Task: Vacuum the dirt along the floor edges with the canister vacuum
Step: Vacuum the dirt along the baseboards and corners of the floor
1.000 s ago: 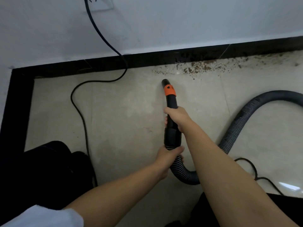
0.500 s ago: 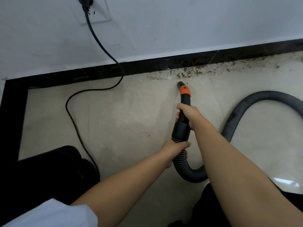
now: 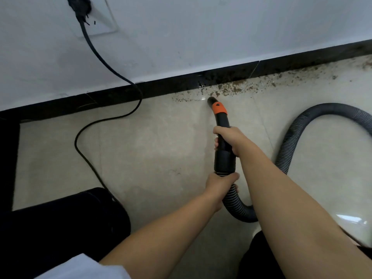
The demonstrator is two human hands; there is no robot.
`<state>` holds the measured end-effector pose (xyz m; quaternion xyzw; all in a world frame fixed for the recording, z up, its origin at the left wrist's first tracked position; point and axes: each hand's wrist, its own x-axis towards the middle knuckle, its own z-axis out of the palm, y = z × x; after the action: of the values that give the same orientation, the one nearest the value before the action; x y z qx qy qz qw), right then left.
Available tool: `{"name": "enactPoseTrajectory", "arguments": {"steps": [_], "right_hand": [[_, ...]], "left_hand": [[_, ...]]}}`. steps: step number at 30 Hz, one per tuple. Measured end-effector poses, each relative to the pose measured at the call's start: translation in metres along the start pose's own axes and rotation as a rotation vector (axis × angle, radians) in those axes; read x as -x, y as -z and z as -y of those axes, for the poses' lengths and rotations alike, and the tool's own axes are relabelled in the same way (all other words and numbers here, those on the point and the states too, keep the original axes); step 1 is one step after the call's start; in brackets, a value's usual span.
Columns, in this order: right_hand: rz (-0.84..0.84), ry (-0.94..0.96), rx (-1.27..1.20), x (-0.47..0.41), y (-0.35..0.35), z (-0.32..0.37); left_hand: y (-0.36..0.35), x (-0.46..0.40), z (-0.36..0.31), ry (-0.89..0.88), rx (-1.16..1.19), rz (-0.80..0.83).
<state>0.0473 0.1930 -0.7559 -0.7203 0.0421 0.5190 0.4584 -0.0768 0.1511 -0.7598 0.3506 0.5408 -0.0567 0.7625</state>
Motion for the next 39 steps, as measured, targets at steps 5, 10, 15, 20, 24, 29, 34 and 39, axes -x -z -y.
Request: {"name": "enactPoseTrajectory", "arguments": {"steps": [5,10,15,20,24,29,34,39], "right_hand": [[0.109,0.026,0.137,-0.001,-0.034,-0.002],[0.122,0.039,0.166,0.000,-0.053,0.000],[0.068,0.032,0.111,0.003,-0.042,-0.001],[-0.007,0.021,0.031,0.004,-0.017,0.000],[-0.024,0.025,-0.006,0.000,-0.018,0.004],[0.032,0.026,0.031,-0.006,-0.042,0.010],[0.166,0.012,0.160,-0.003,-0.068,0.007],[0.182,0.021,0.160,-0.003,-0.076,0.007]], "left_hand": [[0.013,0.000,0.009,-0.008,0.097,-0.098],[0.030,0.000,0.002,-0.017,0.121,-0.113],[0.025,0.001,0.003,-0.004,0.083,-0.078],[0.010,0.003,-0.002,-0.001,0.051,-0.030],[0.013,0.003,-0.009,-0.015,0.038,-0.014],[0.031,0.001,-0.016,-0.031,0.089,-0.052],[0.034,0.006,-0.003,-0.044,0.190,-0.153],[0.037,0.004,-0.005,-0.064,0.204,-0.198]]}}
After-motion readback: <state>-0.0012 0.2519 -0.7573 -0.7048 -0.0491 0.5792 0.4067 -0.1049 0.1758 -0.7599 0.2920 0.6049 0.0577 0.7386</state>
